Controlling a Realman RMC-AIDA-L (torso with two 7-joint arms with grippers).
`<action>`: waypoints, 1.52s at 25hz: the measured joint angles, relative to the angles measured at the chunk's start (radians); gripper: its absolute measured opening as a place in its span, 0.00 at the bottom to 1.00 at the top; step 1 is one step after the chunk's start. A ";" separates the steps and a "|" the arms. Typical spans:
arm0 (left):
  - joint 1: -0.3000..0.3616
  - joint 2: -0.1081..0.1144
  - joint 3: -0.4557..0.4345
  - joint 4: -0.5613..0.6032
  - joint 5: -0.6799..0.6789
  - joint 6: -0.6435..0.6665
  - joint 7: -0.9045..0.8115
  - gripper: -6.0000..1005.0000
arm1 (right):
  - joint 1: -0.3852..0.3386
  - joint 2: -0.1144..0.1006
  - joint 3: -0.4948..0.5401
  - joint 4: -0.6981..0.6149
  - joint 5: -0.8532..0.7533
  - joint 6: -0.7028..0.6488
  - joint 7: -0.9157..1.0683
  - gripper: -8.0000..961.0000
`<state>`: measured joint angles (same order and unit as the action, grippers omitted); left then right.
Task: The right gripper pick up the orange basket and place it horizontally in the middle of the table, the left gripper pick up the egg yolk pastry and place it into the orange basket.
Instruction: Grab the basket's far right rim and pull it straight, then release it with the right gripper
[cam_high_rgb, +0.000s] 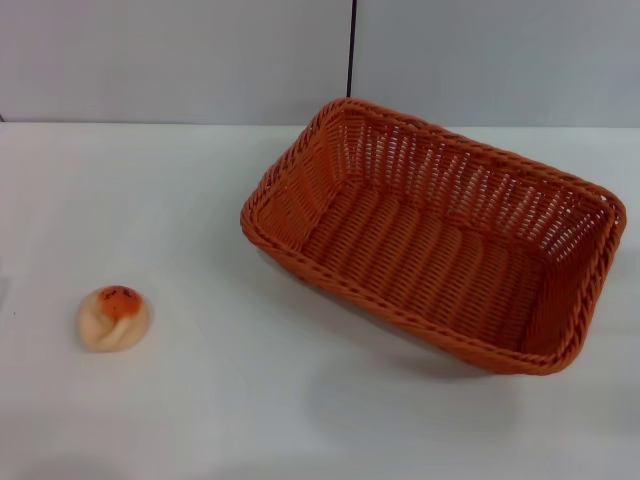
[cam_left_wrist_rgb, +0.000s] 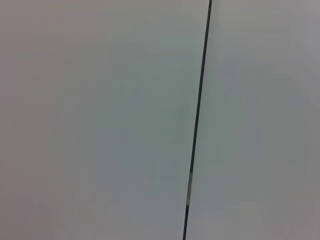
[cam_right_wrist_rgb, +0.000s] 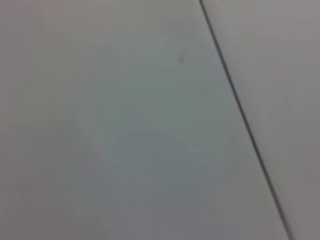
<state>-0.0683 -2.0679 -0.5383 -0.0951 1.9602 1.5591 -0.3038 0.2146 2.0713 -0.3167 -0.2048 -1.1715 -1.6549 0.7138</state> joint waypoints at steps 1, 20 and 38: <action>-0.005 0.001 0.000 0.000 0.001 -0.001 0.000 0.80 | -0.017 0.002 0.000 -0.125 -0.087 0.012 0.142 0.86; -0.023 0.003 0.000 0.001 0.002 -0.031 0.000 0.80 | 0.163 -0.048 -0.057 -1.072 -0.923 0.004 1.336 0.85; -0.013 0.001 0.018 0.000 0.004 -0.026 -0.013 0.80 | 0.427 -0.123 -0.275 -0.919 -1.264 0.007 1.528 0.85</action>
<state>-0.0814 -2.0671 -0.5201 -0.0950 1.9642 1.5335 -0.3166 0.6417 1.9487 -0.5915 -1.1238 -2.4352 -1.6477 2.2416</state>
